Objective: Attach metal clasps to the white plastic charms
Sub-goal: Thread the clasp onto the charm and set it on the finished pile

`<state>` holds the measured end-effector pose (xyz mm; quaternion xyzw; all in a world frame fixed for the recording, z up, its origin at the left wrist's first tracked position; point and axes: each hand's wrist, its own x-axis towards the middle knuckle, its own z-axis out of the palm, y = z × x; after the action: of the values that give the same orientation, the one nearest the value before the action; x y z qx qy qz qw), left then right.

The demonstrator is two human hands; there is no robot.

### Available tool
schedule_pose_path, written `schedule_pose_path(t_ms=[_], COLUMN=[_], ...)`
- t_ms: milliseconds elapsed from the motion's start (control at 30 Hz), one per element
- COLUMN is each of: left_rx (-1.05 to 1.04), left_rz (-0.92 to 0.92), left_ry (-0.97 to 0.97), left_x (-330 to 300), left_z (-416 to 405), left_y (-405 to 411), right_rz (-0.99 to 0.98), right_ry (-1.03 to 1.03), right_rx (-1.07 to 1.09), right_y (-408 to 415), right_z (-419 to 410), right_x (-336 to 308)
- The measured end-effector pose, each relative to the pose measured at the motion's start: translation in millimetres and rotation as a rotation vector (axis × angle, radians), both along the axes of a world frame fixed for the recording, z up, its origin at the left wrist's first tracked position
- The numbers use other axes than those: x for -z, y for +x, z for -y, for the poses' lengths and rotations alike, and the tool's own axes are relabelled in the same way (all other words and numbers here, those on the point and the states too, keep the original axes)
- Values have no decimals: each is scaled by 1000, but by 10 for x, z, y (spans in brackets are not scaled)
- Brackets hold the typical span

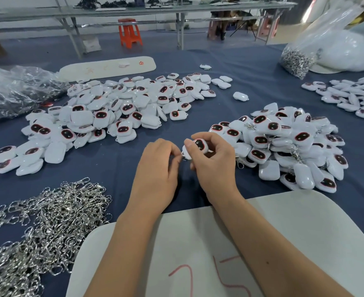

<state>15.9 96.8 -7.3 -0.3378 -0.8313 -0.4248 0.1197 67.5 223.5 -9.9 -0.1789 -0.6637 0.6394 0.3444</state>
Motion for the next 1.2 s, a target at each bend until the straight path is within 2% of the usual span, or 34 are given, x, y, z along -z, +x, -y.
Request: schedule_pose_path(t_ms=[167, 400, 600, 767, 1033, 1100, 1200], left_rx=[62, 21, 40, -18, -173, -215, -192], left_rz=[75, 96, 70, 49, -28, 0, 187], left_ry=[126, 191, 164, 30, -241, -190, 142], left_x=[-21, -45, -72, -82, -130, -102, -91], left_z=[25, 44, 86, 116, 69, 54, 18], left_y=[2, -5, -27, -38, -5, 13, 52], right_rz=[-11, -29, -15, -22, -27, -42, -91], right_ry=[-79, -173, -225, -232, 55, 47, -134], right_rx=[-38, -106, -158, -207, -279, -287, -277], right_y=[-11, -12, -11, 9, 17, 14, 4], right_z=[-20, -25, -32, -29, 44, 45, 12], right_x=[10, 2, 2, 1, 34, 27, 2])
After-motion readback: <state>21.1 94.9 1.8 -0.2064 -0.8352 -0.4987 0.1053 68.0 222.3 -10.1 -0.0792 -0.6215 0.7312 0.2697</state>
